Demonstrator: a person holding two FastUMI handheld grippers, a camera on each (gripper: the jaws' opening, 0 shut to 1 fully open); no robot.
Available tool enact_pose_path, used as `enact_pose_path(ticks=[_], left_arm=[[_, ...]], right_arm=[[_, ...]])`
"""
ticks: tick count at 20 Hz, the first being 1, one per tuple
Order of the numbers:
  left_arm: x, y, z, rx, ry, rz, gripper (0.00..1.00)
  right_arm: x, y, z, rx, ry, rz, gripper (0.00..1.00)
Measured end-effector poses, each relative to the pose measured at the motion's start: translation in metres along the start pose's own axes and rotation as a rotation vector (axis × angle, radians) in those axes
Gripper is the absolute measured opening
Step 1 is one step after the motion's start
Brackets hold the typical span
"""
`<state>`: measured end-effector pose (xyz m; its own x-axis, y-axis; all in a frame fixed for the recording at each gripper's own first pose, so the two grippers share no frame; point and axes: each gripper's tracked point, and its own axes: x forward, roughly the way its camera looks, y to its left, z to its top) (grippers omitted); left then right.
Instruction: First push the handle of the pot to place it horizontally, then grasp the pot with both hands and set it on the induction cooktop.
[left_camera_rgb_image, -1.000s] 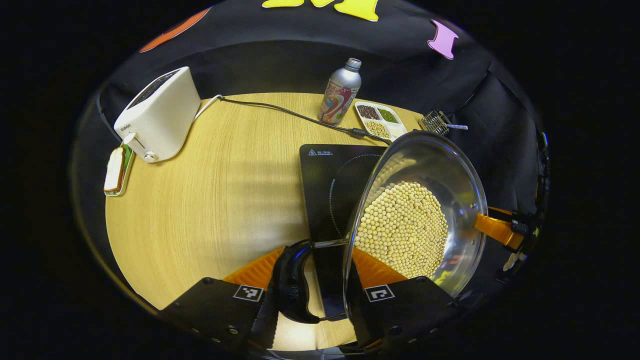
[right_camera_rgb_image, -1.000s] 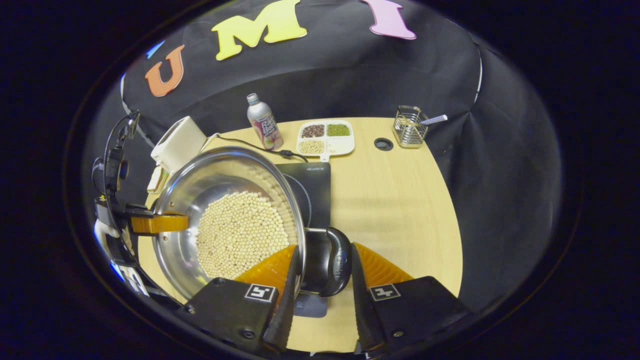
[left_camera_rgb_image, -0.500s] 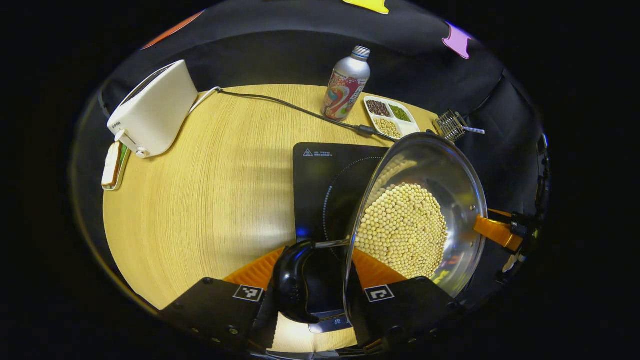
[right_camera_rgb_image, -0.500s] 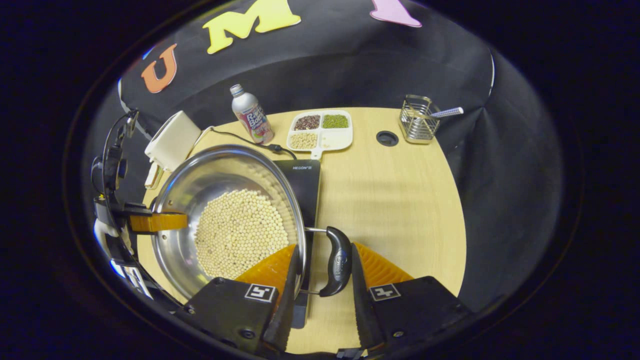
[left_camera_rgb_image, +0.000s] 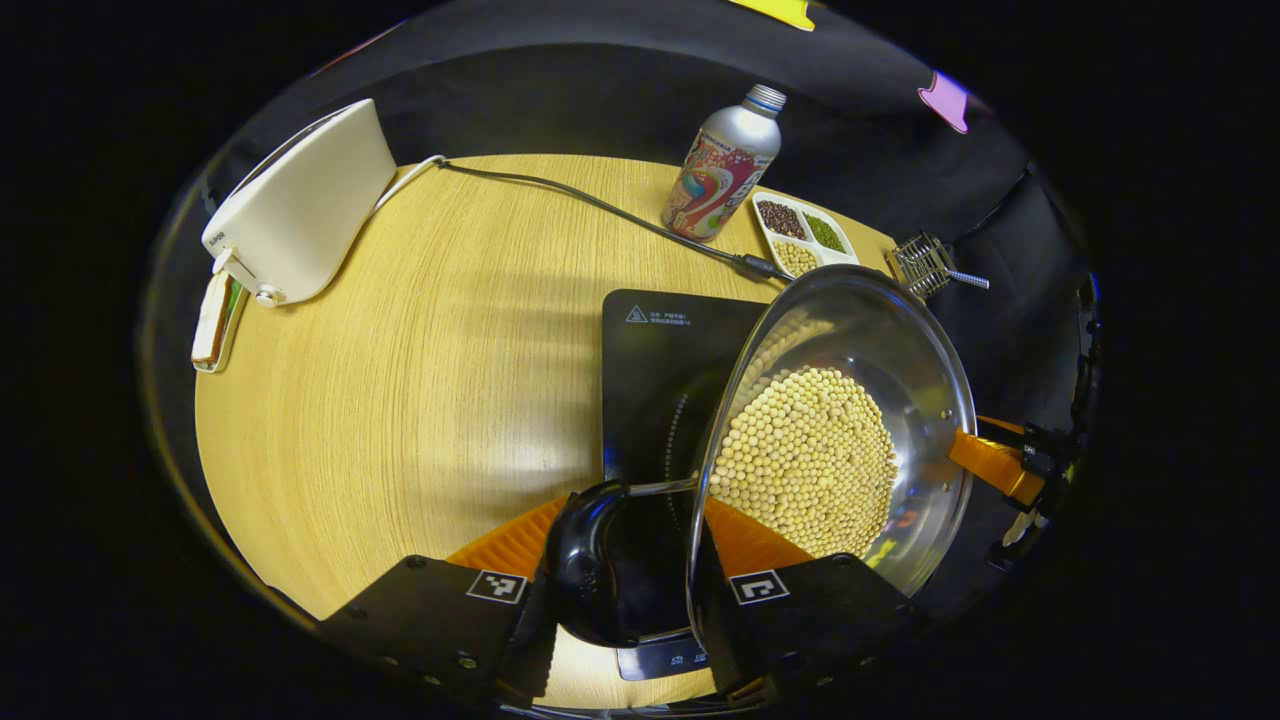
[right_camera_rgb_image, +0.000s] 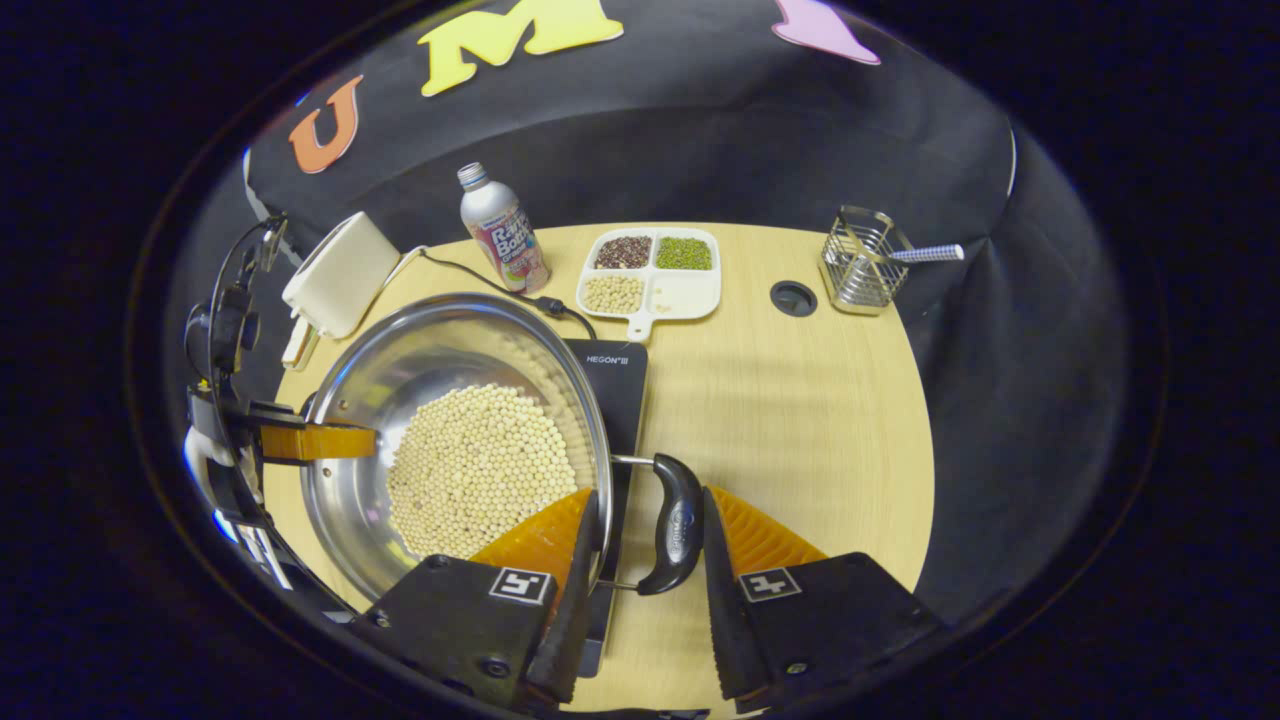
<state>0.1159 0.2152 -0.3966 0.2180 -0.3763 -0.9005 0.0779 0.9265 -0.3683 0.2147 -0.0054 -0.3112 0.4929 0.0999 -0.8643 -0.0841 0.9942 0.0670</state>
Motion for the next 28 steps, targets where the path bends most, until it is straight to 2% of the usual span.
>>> enact_pose_path(ticks=[1,7,8,10,13,14,16,17,18,19,20,21,22,25,28], left_arm=[[-0.002,-0.003,0.002,-0.019,-0.002,-0.026,0.59],[0.002,-0.003,0.005,0.017,-0.004,-0.053,0.59],[0.002,-0.003,0.005,0.018,-0.006,-0.051,0.53],[0.002,-0.002,0.006,0.018,-0.011,-0.051,0.59],[0.002,-0.002,0.006,0.016,-0.012,-0.052,0.59],[0.002,-0.002,0.006,0.011,-0.009,-0.054,0.51],[0.001,-0.002,0.006,-0.003,-0.009,-0.053,0.59],[0.001,-0.002,0.006,-0.003,-0.009,-0.052,0.7],[0.0,-0.001,0.007,-0.002,-0.012,-0.047,0.61],[-0.002,0.0,0.008,0.006,-0.027,-0.045,0.63],[-0.005,0.002,0.006,0.015,-0.049,-0.039,0.67],[-0.007,0.004,0.011,0.016,-0.069,-0.031,1.0],[-0.008,-0.002,0.014,0.015,-0.093,-0.038,0.96],[-0.021,0.0,0.013,0.009,-0.126,-0.047,0.96],[-0.027,-0.001,0.018,0.008,-0.159,-0.045,0.96]], right_arm=[[0.0,0.0,-0.001,-0.007,0.007,-0.007,0.52],[0.003,0.0,-0.004,0.029,-0.002,0.009,0.53],[0.003,0.0,-0.004,0.033,-0.002,0.008,0.53],[0.003,-0.001,-0.004,0.039,-0.007,0.01,0.53],[0.004,0.0,-0.004,0.041,-0.011,0.007,0.53],[0.003,0.0,-0.003,0.045,-0.016,0.006,0.53],[0.003,-0.001,-0.002,0.044,-0.019,0.004,0.53],[0.003,-0.001,-0.001,0.046,-0.022,0.003,0.53],[0.005,-0.002,-0.002,0.036,-0.025,-0.002,0.55],[0.005,-0.003,-0.003,0.021,-0.025,-0.012,0.58],[0.004,-0.003,-0.002,0.006,-0.033,-0.013,0.67],[0.004,-0.006,0.002,-0.004,-0.05,-0.029,0.71],[0.001,-0.008,0.008,-0.001,-0.081,-0.043,0.72],[-0.008,-0.01,0.013,-0.021,-0.118,-0.07,0.84],[-0.015,-0.007,0.015,-0.014,-0.143,-0.069,0.83]])
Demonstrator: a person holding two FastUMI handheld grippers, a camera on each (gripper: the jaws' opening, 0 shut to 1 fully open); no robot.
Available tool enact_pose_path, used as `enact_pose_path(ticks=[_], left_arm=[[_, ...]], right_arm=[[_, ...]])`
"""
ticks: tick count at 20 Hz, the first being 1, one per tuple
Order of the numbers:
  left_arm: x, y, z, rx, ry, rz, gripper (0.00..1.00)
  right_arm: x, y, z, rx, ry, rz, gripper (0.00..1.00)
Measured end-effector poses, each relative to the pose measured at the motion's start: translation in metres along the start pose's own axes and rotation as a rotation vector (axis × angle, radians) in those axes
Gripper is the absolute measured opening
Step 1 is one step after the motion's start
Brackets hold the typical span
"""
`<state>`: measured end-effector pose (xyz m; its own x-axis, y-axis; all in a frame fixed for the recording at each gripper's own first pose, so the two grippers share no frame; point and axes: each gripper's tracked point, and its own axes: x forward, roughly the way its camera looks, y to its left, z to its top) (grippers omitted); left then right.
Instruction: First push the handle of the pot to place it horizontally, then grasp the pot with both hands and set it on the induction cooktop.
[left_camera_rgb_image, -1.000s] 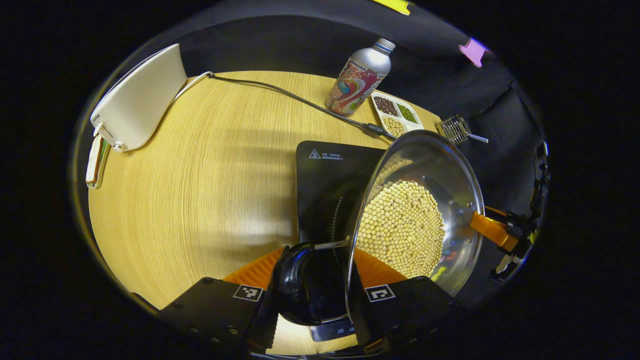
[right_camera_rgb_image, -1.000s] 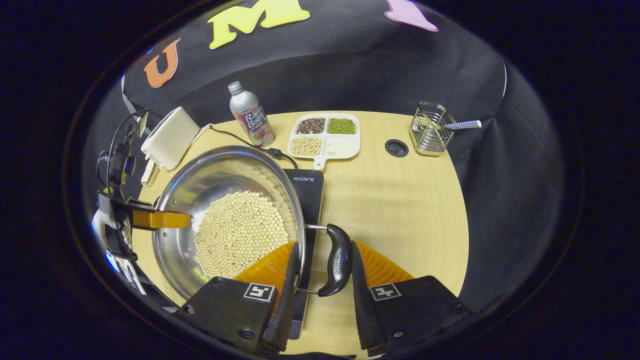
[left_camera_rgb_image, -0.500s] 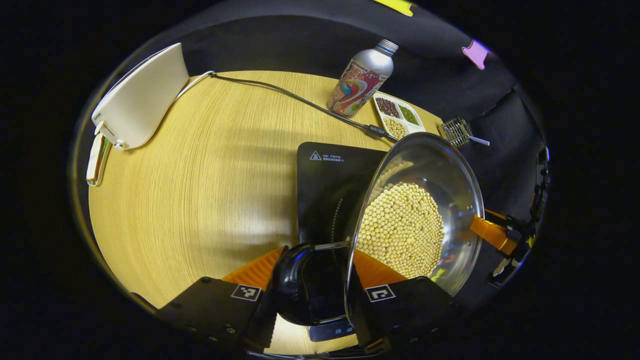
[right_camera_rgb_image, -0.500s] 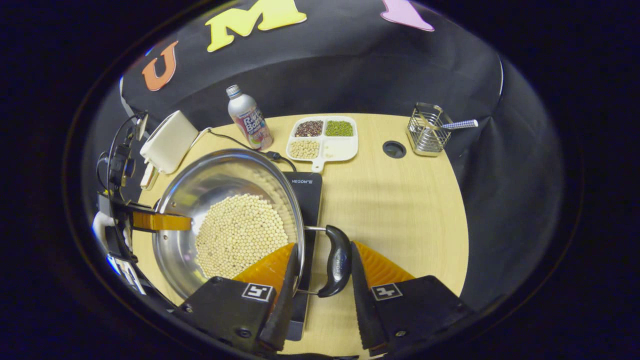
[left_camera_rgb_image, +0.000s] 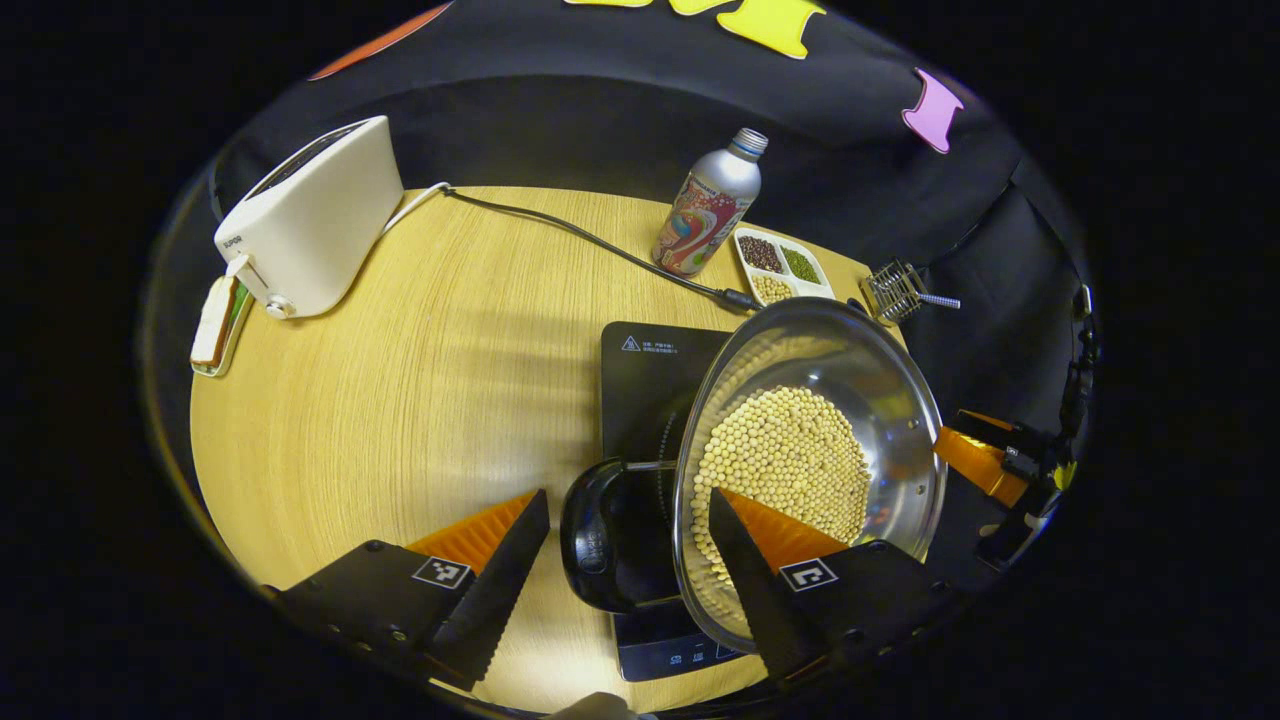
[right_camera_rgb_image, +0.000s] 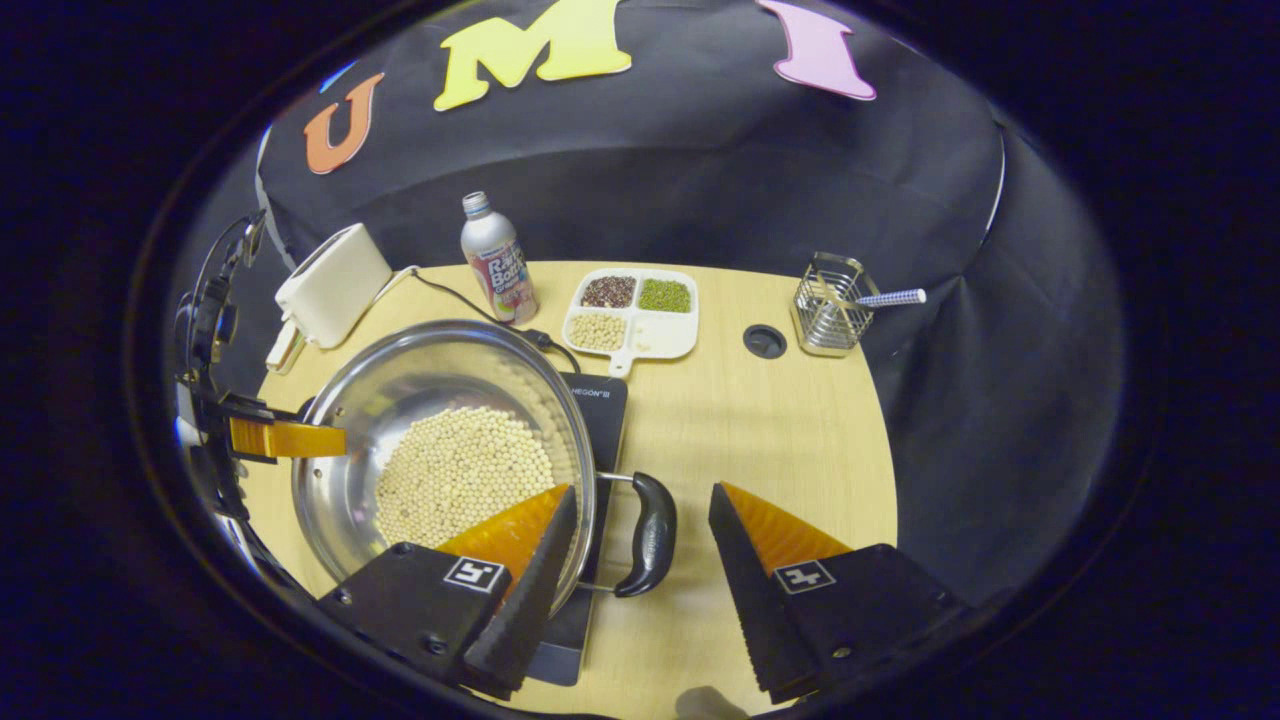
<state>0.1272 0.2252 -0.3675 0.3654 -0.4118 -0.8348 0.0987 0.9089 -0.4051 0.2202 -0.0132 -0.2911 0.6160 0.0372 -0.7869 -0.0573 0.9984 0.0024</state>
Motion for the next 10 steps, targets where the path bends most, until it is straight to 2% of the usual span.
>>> enact_pose_path(ticks=[5,10], left_arm=[[-0.014,0.01,-0.01,0.043,-0.024,0.038,0.96],[-0.033,0.008,-0.004,0.058,-0.092,0.036,0.96]], right_arm=[[-0.009,0.004,-0.005,0.023,-0.007,0.002,0.83],[-0.029,0.011,-0.006,0.033,-0.034,-0.002,0.83]])
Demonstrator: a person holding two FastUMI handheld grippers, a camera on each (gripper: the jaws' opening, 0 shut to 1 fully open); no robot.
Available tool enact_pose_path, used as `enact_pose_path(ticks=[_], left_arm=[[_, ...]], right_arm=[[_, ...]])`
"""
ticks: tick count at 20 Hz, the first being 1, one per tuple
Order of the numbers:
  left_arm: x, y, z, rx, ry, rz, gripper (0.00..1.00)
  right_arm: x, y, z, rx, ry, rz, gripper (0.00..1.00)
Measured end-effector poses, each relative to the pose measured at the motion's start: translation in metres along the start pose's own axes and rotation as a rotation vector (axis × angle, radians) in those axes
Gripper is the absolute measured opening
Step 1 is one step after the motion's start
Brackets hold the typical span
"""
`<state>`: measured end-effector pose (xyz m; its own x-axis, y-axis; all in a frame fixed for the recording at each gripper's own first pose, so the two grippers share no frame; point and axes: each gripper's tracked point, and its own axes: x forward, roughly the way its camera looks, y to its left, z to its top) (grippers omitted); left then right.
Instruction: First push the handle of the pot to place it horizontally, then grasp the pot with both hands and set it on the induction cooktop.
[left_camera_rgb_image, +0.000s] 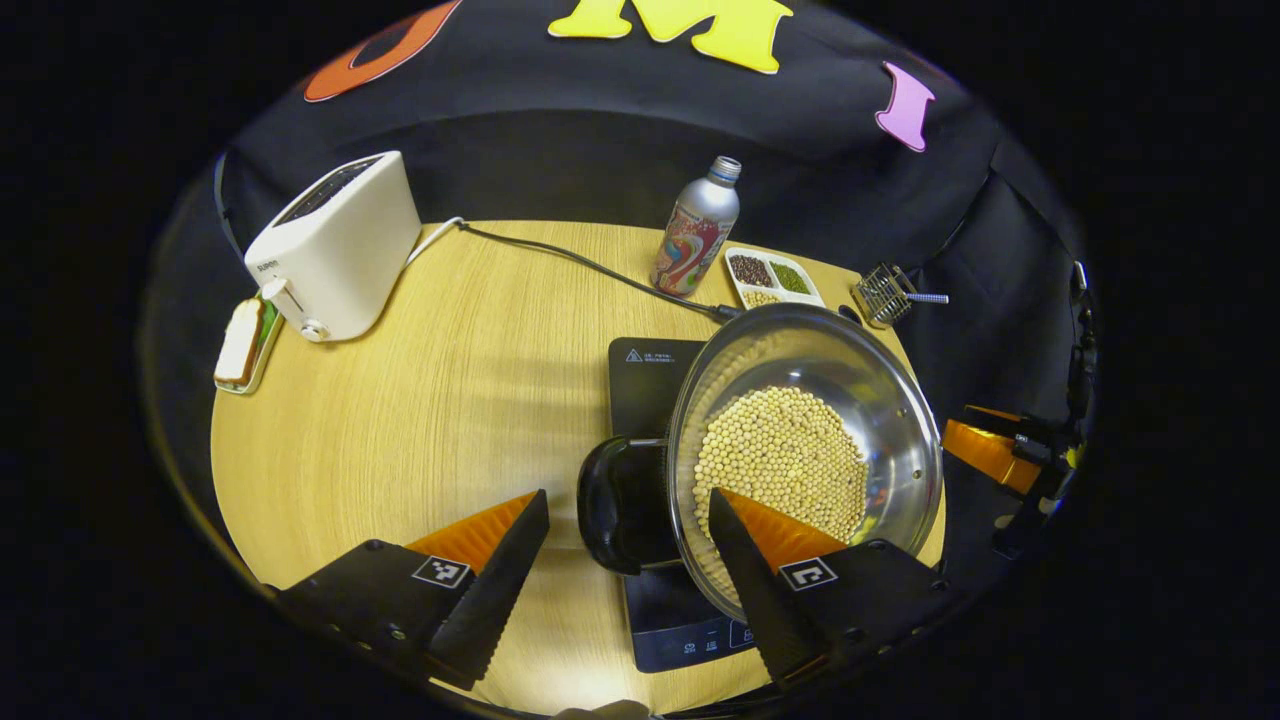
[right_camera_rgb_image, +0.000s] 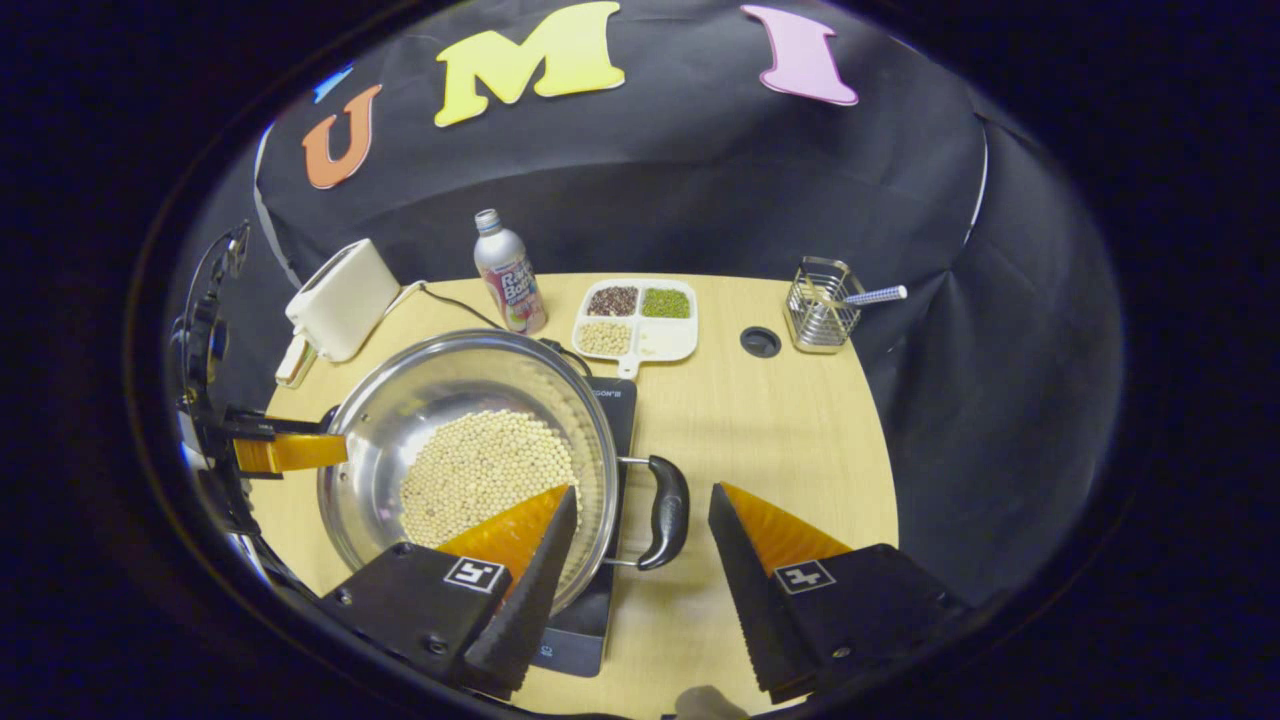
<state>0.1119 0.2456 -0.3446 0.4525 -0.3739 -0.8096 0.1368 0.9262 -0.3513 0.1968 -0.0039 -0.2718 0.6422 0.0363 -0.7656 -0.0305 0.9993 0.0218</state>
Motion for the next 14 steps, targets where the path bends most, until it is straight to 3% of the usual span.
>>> enact_pose_path(ticks=[5,10,14], left_arm=[[-0.036,0.002,0.008,0.018,-0.087,0.02,0.96],[-0.104,0.002,0.026,0.044,-0.301,0.059,0.96],[-0.174,-0.004,0.039,0.12,-0.466,0.087,0.96]], right_arm=[[-0.032,0.015,0.008,-0.011,-0.068,-0.003,0.83],[-0.081,0.04,0.02,-0.026,-0.171,-0.002,0.83],[-0.137,0.064,0.035,-0.073,-0.292,-0.009,0.83]])
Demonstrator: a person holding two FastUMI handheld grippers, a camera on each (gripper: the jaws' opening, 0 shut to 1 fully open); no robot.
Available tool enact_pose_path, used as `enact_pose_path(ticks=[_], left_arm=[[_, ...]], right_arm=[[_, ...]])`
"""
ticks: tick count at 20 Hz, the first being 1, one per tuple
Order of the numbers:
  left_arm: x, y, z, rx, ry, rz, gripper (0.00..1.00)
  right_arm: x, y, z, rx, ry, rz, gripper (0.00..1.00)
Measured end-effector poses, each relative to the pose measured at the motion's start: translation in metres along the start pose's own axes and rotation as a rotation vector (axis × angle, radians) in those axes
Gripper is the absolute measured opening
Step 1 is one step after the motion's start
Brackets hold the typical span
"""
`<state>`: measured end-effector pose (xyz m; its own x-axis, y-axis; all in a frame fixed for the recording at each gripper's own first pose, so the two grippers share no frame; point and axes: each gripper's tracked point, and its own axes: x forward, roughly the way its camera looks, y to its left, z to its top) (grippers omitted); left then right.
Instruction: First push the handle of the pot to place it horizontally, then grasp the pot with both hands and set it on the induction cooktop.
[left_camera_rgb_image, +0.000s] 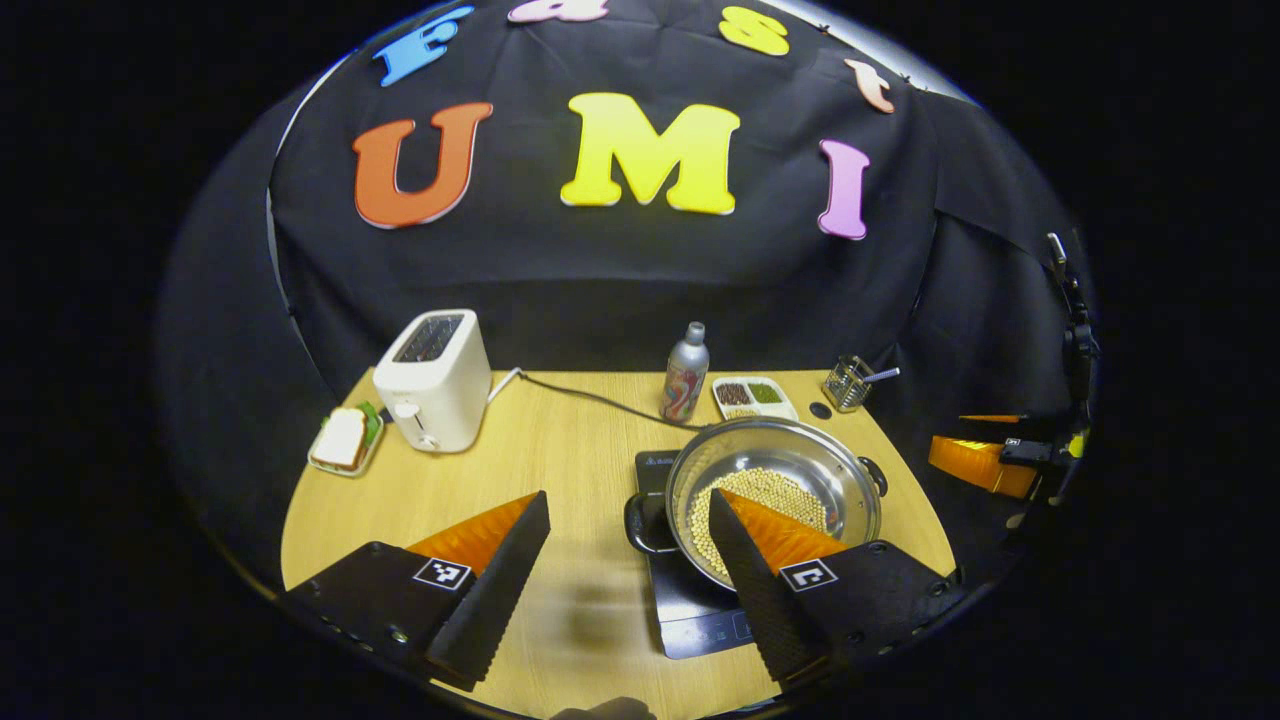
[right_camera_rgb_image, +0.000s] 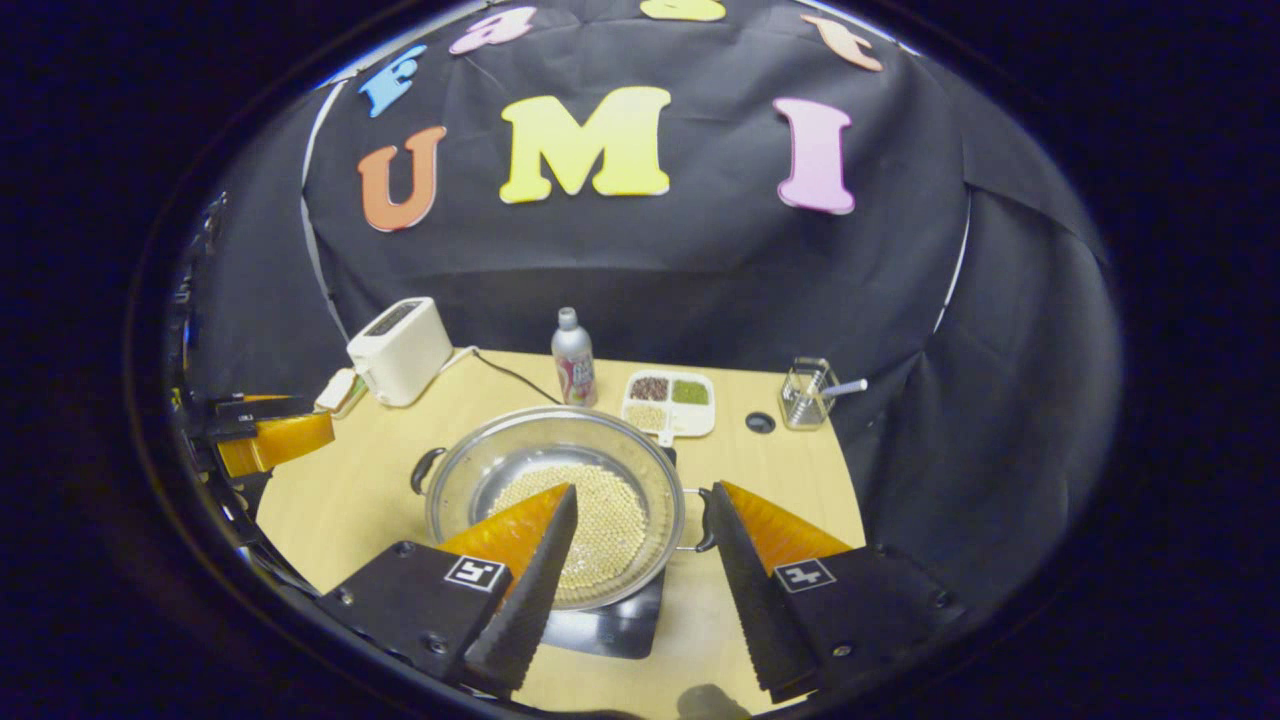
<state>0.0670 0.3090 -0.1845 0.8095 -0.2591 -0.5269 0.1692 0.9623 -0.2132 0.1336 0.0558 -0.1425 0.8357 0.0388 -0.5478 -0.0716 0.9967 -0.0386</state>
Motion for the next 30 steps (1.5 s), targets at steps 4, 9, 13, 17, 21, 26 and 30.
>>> enact_pose_path(ticks=[4,9,13,17,21,26,30], left_arm=[[-0.058,0.001,0.037,0.023,-0.141,0.01,0.96],[-0.127,0.01,0.076,0.046,-0.303,0.025,0.95],[-0.174,0.016,0.1,0.063,-0.431,0.04,0.95],[-0.206,0.03,0.101,0.052,-0.485,0.061,0.95],[-0.221,0.045,0.093,0.027,-0.494,0.105,0.95],[-0.241,0.049,0.091,0.032,-0.542,0.172,0.95],[-0.244,0.054,0.082,0.012,-0.547,0.206,0.95]], right_arm=[[-0.059,0.025,0.039,0.005,-0.139,0.009,0.84],[-0.127,0.043,0.084,0.013,-0.318,0.002,0.96],[-0.184,0.059,0.117,0.046,-0.477,0.022,0.96],[-0.214,0.056,0.118,0.082,-0.566,0.033,0.96],[-0.217,0.031,0.098,0.117,-0.564,0.004,0.95],[-0.223,0.012,0.087,0.161,-0.582,-0.011,0.94],[-0.217,0.008,0.073,0.155,-0.548,-0.01,0.94]])
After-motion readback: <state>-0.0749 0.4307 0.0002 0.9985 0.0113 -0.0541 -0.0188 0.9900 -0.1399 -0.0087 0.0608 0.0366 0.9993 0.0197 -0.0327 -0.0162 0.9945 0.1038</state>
